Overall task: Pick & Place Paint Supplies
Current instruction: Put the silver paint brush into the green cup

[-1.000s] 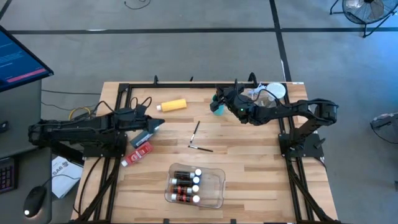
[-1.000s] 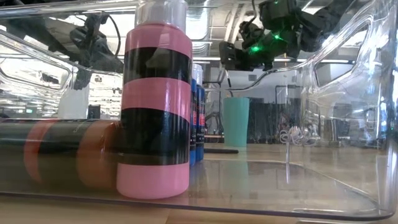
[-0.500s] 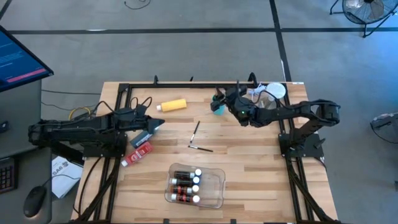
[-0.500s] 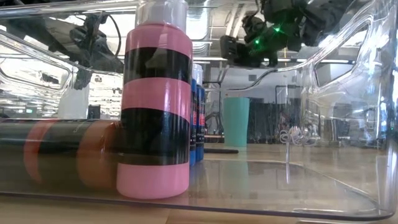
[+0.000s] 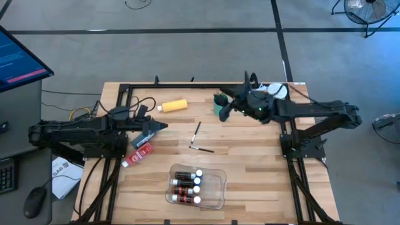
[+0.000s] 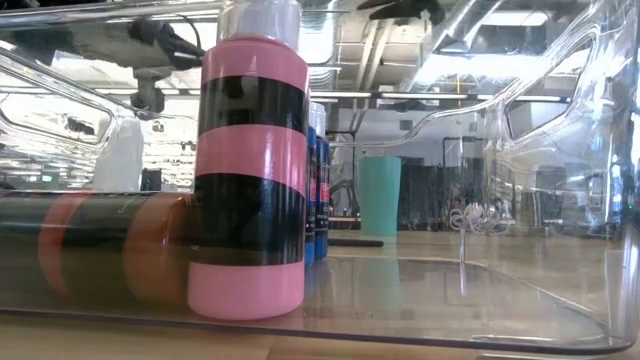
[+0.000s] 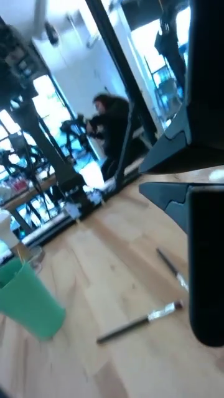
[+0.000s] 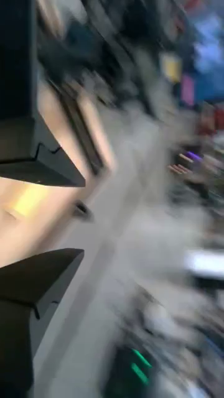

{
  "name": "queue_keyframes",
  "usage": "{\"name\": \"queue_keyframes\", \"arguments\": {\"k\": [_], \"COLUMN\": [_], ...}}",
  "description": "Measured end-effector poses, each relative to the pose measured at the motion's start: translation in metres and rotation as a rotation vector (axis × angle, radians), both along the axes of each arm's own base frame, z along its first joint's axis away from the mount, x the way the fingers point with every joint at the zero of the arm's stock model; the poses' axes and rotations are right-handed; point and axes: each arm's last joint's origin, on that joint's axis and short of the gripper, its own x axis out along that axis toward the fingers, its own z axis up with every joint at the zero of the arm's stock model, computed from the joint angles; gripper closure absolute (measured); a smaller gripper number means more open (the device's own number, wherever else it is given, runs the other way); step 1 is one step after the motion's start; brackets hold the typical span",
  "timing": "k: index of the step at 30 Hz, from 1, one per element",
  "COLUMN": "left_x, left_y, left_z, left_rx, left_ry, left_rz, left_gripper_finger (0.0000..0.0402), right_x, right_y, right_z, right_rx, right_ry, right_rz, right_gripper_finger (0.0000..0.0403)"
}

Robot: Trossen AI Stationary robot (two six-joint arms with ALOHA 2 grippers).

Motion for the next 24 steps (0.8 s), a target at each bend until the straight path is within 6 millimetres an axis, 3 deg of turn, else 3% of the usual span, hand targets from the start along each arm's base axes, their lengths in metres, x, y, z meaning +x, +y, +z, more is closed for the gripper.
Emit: {"name": "queue_keyframes", "arguments": {"k": [4,8,13,20,24], "left_x": [0.0,0.001,0.001,0.001,0.001], "left_y": [0.0,0.0,-0.001,-0.003,-0.003], "left_z": [0.002,0.005,0.009,0.012,0.014], "left_rx": [-0.022,-0.011,0.002,0.031,0.029], "left_ry": [-0.026,-0.053,-0.09,-0.123,-0.138], "left_rz": [-0.005,0.007,-0.002,0.01,0.016], "left_gripper_finger": [0.04,0.04,0.04,0.04,0.04], "right_x": [-0.005,0.005,0.038,0.087,0.103], "right_y": [-0.005,-0.008,-0.006,0.002,0.007], "right_z": [0.022,0.016,-0.022,-0.088,-0.111], "right_rx": [0.254,0.415,0.684,0.633,0.512], "right_ry": [0.126,0.28,0.399,0.558,0.622], "right_rz": [0.113,0.251,0.48,0.538,0.595], "right_gripper_finger": [0.0251,0.0262,0.027,0.0269,0.0273]}}
